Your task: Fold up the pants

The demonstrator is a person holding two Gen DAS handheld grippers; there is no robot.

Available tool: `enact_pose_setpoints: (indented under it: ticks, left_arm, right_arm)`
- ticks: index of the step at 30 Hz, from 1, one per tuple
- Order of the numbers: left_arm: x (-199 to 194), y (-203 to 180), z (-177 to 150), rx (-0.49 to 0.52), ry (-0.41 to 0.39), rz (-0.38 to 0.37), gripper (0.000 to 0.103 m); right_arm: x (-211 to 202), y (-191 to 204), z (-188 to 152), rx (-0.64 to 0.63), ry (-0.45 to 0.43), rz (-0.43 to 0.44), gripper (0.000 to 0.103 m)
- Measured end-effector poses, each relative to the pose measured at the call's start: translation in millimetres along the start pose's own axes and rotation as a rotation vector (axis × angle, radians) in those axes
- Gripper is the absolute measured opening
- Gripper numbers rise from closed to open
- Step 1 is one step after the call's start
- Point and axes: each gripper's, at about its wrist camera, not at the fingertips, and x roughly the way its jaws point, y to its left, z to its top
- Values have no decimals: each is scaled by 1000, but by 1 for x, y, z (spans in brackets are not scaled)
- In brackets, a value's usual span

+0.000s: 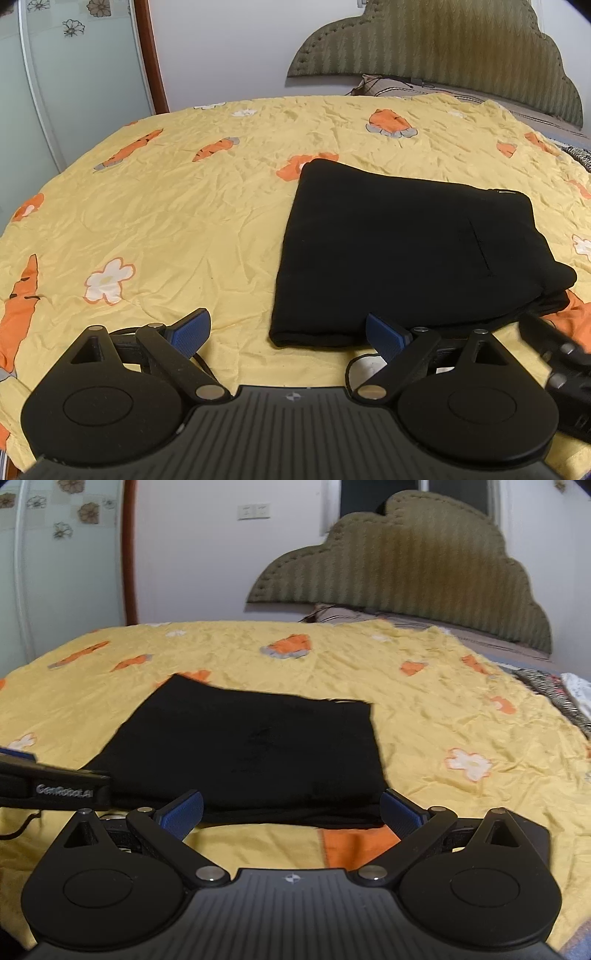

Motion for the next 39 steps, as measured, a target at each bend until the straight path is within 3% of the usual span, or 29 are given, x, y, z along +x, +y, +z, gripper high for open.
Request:
enact_pose_setpoints:
  ticks: [4, 7, 13, 19, 23, 31, 35, 39]
  left_arm:
    - [1, 1, 1, -13, 4, -3, 93]
    - [2, 1, 1, -15, 9, 2, 93]
    - [0, -2, 0, -2, 5, 13, 93]
    - [1, -4, 0, 5, 8, 11, 93]
    - [2, -5, -1, 9, 10, 12, 93]
    - [2, -6, -1, 15, 9, 15, 94]
    - [2, -6, -1, 13, 14, 12, 94]
    - [1, -6, -1, 17, 12, 13, 94]
  right_arm:
    - [-4, -9, 0, -4, -61, -19, 103]
    - [3, -5, -3, -74, -25, -42, 103]
    - [-5, -10, -5, -39, -55, 20, 103]
    - [-10, -16, -4, -22, -85, -9, 103]
    - [-2, -18, -6, -6, -39, -9, 103]
    - [-2, -21, -6, 9, -43, 9, 103]
    - [-11, -25, -4, 46, -87, 53, 103]
    - [0, -20, -7, 6, -31, 19, 103]
